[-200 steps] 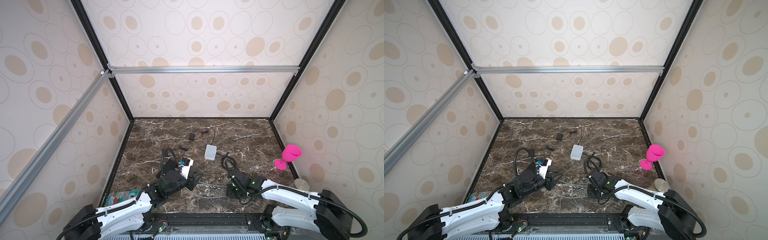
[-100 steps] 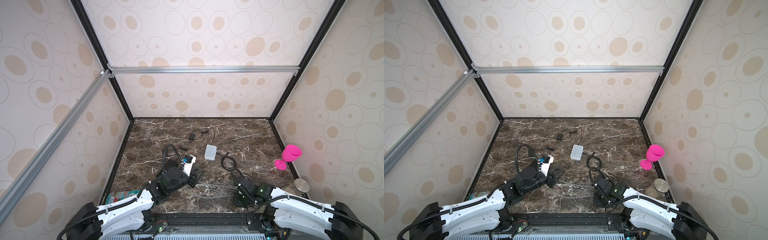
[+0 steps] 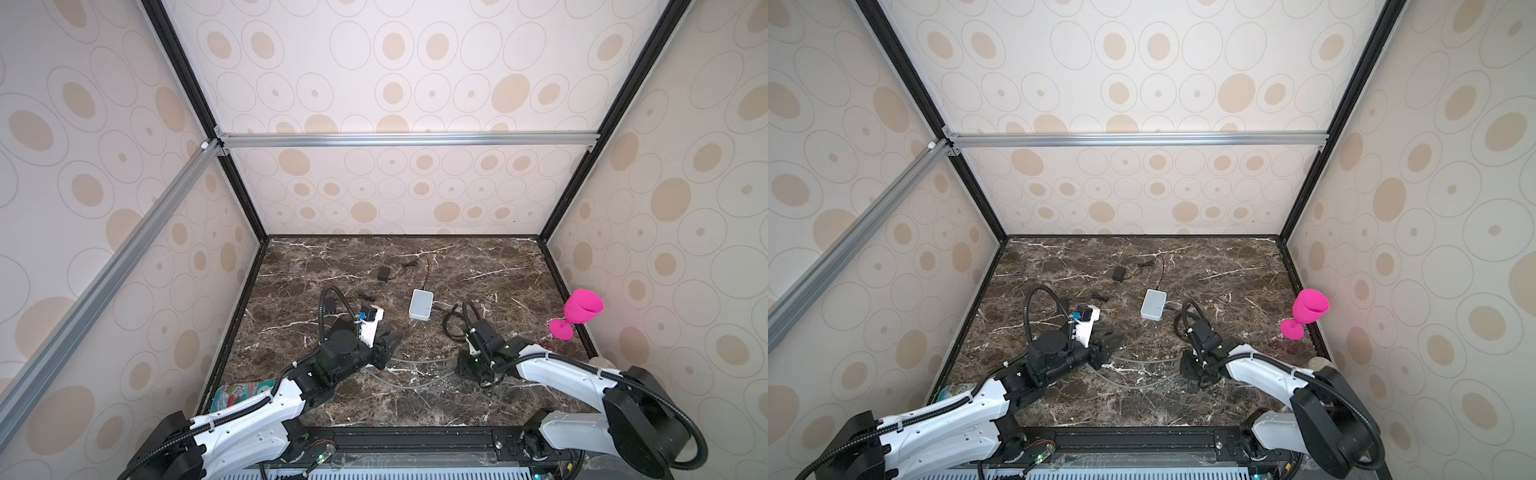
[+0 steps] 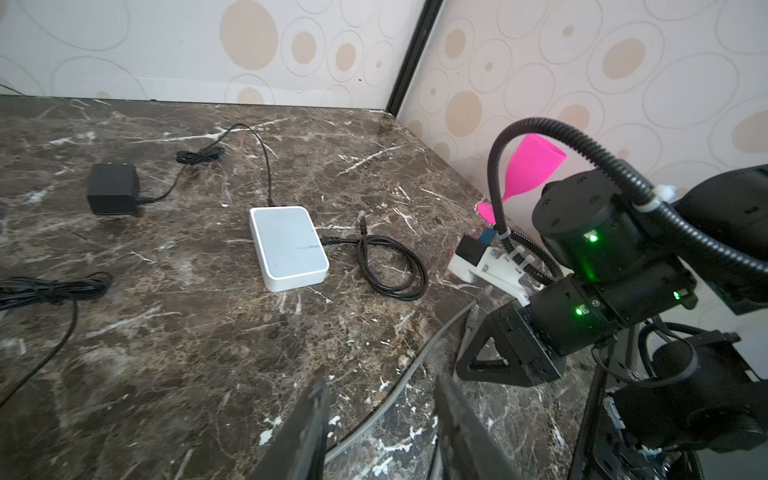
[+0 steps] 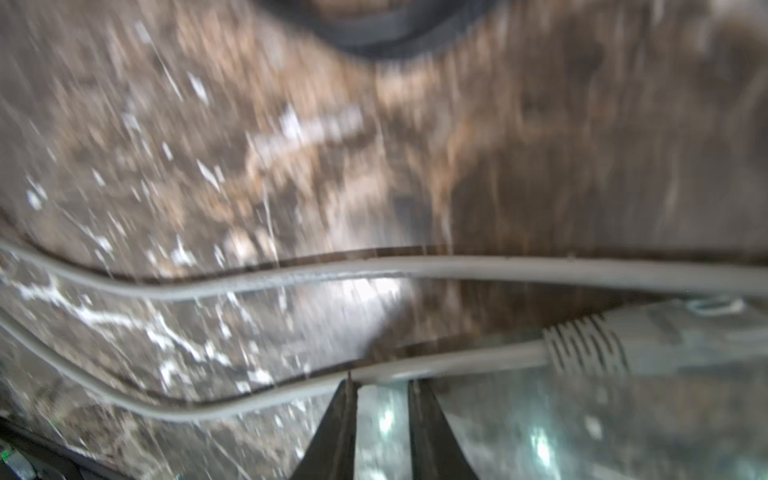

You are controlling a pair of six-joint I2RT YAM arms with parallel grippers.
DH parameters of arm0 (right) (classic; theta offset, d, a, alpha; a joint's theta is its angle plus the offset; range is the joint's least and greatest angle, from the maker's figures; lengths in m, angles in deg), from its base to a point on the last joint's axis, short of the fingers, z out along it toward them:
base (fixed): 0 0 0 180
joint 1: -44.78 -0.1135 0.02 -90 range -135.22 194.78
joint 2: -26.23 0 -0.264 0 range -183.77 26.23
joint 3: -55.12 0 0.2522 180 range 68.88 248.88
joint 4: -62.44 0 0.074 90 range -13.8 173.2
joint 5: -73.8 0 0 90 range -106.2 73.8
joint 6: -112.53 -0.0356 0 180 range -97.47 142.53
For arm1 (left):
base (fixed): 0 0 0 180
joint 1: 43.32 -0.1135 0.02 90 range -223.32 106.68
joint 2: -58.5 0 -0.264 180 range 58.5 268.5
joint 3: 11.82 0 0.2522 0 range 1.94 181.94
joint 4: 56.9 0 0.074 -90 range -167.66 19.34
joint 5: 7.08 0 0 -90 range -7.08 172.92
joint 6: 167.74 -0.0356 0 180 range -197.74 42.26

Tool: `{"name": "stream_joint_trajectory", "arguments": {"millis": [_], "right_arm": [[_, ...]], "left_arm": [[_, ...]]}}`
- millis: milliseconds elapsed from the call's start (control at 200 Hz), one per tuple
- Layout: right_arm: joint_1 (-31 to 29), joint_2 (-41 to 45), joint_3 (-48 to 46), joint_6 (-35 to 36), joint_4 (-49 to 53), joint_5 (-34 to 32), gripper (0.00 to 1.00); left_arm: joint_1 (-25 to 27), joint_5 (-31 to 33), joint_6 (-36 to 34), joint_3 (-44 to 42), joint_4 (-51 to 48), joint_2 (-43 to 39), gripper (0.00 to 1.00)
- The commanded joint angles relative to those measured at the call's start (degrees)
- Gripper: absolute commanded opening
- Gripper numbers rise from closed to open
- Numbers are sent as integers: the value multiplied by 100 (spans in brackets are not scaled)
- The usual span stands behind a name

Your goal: Insert the plug into the switch port

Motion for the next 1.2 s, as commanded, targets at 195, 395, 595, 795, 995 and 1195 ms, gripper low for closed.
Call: {"name": "stream_joint_trajectory", "arguments": {"millis": [195,395,595,795,995,1195], "right_arm": [[386,-145,201,932,322,-100,25],[398,1631,239,1560,1266,-885,31],[425,2751,439,2966,774,-2023,33],[445,3178,402,3470,-165,-3930,44],[450,2949,-731,5197,-2683,-4174,100],[794,1808,-1957,5558,-5966,-3641,100]], "left_arm": [[-668,-139,179,-375,-206,-646,45],[-892,-137,162,-611,-233,-995,51],[-927,512,-420,-641,-250,-1405,62],[-938,2049,-687,-860,-4,-1675,98],[-947,3427,-1087,-1245,944,-1416,98],[-959,3707,-2681,-1700,2655,-866,98]]}}
